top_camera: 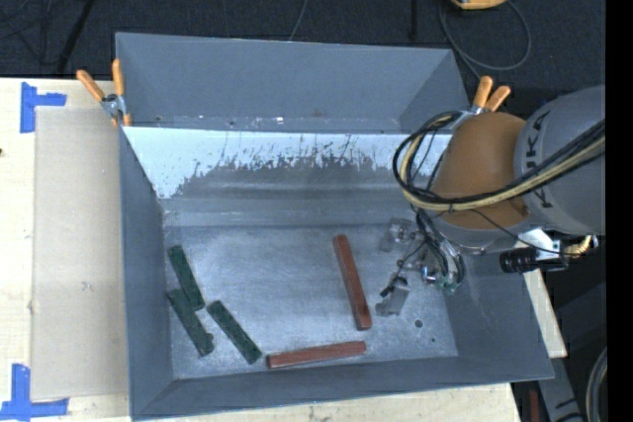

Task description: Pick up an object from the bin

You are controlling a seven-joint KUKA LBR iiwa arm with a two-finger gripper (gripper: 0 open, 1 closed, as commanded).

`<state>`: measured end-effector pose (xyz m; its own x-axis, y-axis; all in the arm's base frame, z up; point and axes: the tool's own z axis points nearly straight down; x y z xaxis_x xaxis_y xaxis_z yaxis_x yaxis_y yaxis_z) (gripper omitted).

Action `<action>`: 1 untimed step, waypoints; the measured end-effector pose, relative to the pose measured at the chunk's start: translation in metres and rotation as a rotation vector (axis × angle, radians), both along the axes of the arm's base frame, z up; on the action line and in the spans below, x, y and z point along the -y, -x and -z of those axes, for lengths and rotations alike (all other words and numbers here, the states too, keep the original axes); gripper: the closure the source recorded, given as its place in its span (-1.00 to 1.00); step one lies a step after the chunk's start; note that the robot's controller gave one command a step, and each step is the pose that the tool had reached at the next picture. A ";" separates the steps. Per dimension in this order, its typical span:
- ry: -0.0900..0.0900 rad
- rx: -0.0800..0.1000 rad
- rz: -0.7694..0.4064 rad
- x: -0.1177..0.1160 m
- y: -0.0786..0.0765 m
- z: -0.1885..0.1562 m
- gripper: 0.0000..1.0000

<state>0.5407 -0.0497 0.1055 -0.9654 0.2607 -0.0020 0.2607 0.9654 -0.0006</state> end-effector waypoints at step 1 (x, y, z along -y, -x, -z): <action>-0.002 -0.004 0.094 -0.040 -0.019 0.037 -1.00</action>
Offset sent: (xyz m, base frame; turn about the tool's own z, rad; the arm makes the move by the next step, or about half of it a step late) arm 0.0189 0.0382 -0.0355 0.0966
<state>0.5596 -0.0099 0.0689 -0.9369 0.3497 0.0025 0.3497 0.9369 -0.0002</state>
